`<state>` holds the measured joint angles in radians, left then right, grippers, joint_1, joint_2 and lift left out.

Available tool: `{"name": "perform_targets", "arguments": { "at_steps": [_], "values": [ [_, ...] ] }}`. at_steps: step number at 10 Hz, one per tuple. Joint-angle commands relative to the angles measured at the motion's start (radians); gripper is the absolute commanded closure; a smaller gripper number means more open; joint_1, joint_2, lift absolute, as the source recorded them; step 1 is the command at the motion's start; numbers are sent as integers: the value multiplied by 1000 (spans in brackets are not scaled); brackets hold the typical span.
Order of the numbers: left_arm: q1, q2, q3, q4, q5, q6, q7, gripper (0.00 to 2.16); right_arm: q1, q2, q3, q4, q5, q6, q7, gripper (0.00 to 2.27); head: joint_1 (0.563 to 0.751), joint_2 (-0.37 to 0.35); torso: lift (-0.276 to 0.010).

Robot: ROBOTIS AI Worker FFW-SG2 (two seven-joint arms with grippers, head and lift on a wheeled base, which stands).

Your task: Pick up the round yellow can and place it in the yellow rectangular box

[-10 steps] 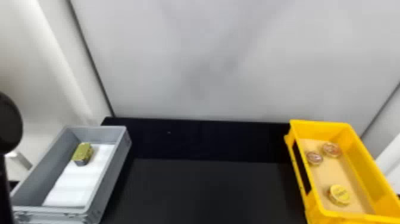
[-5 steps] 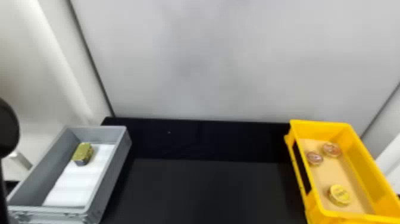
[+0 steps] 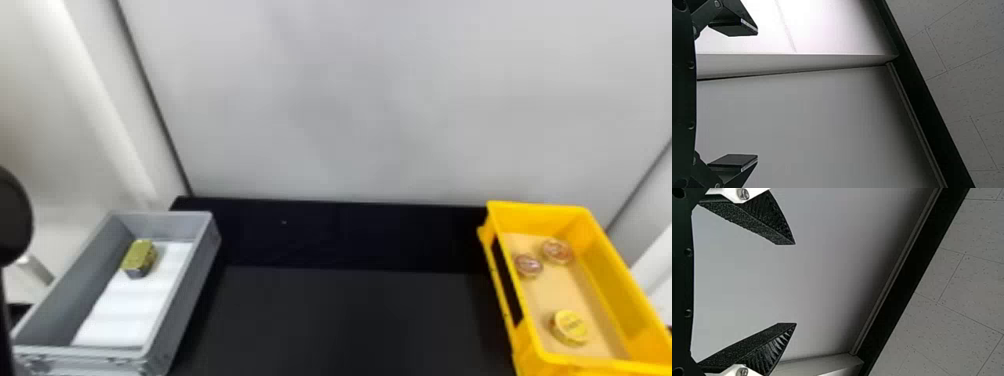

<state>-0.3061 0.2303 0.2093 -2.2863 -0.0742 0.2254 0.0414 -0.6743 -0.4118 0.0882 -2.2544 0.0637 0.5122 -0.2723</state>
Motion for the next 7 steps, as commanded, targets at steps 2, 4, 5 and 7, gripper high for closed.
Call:
{"name": "perform_targets", "arguments": {
  "at_steps": [2,4,5,7],
  "values": [
    [2,0,-1,2,-1,0,0,140,-18,5,8,9,-4,-15,-7,33,663,54,-6],
    [2,0,-1,2,-1,3,0,140,-24,8,5,24,-27,-13,-30,44,663,54,-12],
    [4,0,-1,2,-1,5,0,140,-25,10,2,24,-42,0,-48,61,663,54,-15],
    [4,1,-1,2,-3,6,0,140,-36,11,1,26,-51,23,-65,82,663,54,-21]
  ]
}}
